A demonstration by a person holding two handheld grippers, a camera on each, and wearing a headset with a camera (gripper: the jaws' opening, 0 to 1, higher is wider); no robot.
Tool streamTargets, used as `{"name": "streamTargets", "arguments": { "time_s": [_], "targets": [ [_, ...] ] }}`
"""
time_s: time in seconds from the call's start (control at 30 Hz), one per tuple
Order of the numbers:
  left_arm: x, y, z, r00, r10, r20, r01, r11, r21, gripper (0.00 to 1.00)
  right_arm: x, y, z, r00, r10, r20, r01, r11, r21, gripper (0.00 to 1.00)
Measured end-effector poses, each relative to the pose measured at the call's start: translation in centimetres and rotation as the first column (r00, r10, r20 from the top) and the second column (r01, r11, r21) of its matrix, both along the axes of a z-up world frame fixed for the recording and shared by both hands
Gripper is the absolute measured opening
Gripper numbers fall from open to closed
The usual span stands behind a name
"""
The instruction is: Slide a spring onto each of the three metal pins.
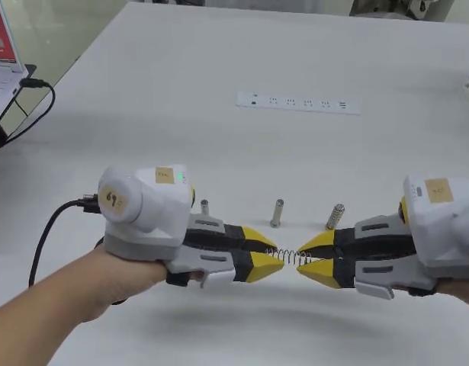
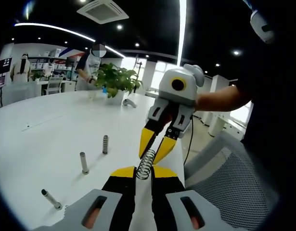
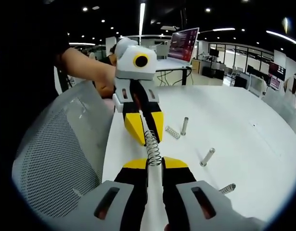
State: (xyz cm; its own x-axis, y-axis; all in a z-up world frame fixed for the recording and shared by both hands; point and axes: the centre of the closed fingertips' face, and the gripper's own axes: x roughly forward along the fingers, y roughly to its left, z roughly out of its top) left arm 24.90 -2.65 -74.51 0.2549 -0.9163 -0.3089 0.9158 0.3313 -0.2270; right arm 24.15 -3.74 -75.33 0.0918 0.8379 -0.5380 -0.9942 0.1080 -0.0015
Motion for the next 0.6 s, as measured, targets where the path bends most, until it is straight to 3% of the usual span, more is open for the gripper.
{"name": "streamTargets", "arguments": {
  "time_s": [0.1, 0.4, 0.6],
  "targets": [
    [0.1, 0.1, -0.2, 1.0, 0.0, 0.004, 0.0, 1.0, 0.013, 0.04, 0.1, 0.0, 0.5, 1.0, -0.003, -0.005, 0.003, 1.0, 0.022, 0.08],
    [0.1, 0.4, -0.8, 1.0, -0.005, 0.01, 0.005, 0.999, 0.041, 0.03, 0.0, 0.3, 0.8, 1.0, 0.02, 0.018, -0.021, 1.0, 0.016, 0.08],
    [0.0, 0.4, -1.4, 1.0, -0.015, 0.02, 0.014, 0.997, 0.075, 0.02, -0.5, 1.2, 1.9, 1.0, 0.021, 0.009, -0.022, 0.998, 0.06, 0.08]
  ]
}}
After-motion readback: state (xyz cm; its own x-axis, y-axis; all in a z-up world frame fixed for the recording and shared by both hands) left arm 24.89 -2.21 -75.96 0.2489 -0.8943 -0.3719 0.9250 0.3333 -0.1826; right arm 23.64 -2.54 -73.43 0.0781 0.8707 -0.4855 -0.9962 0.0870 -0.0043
